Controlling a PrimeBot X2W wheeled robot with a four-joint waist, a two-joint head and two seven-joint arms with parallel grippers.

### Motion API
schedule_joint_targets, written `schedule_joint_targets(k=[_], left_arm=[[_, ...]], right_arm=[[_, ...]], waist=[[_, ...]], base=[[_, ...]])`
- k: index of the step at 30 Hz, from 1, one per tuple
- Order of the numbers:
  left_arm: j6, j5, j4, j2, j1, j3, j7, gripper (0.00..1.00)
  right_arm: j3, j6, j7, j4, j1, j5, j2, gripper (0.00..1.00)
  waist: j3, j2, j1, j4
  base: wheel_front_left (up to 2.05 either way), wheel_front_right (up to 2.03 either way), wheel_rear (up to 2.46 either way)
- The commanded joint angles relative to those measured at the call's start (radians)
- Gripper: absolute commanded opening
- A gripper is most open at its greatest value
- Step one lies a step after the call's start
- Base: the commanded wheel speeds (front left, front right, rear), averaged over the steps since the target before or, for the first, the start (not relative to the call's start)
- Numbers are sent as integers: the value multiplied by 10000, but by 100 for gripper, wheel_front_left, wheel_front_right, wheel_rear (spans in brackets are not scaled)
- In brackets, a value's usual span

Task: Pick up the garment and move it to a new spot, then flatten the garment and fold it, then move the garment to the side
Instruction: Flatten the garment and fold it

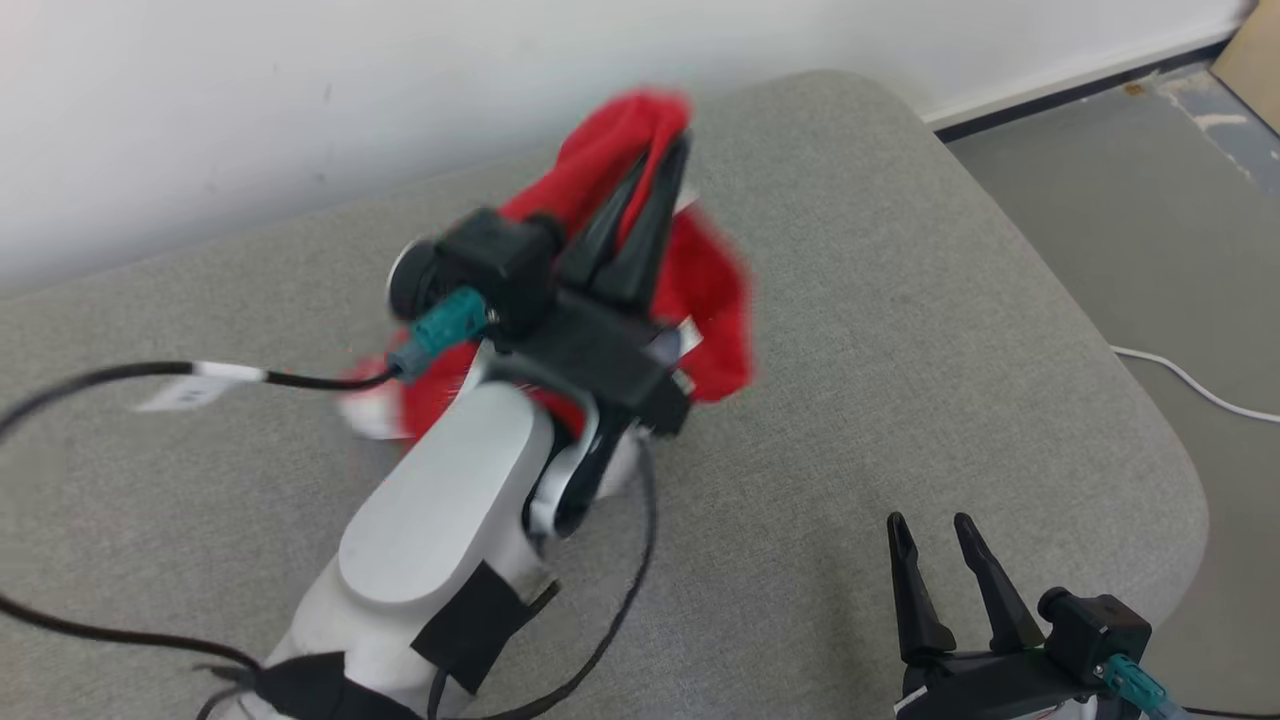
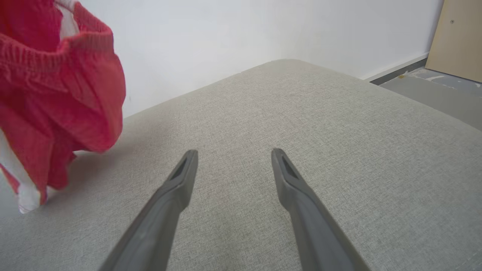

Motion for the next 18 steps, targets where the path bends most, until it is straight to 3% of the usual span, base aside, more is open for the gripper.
schedule_joint_targets(k=[1, 4, 8, 13, 18], left_arm=[[38, -66, -82, 4, -89, 0, -44, 0], [369, -709, -1245, 10, -258, -58, -106, 0], [1013, -1189, -1790, 24, 300, 18, 88, 0], [1513, -1729, -1309, 575, 1731, 298, 451, 0], [1700, -2244, -190, 1045, 3110, 612, 444, 0]], right_arm=[[18, -22, -41, 14, 69, 6, -5, 100], [-23, -22, -41, 37, 135, 12, -5, 100], [-33, -22, -41, 30, 170, 33, -1, 100], [-22, -22, -41, 35, 163, -37, -5, 100], [-54, -22, -41, 23, 64, -172, -4, 100]], waist=[[-105, -1, 0, 87], [-276, -1, 0, 231], [-377, -1, 0, 536], [-335, -1, 0, 1068], [-252, -1, 0, 1634]], base=[[0, 0, 0], [0, 0, 0], [0, 0, 0], [0, 0, 0], [0, 0, 0]])
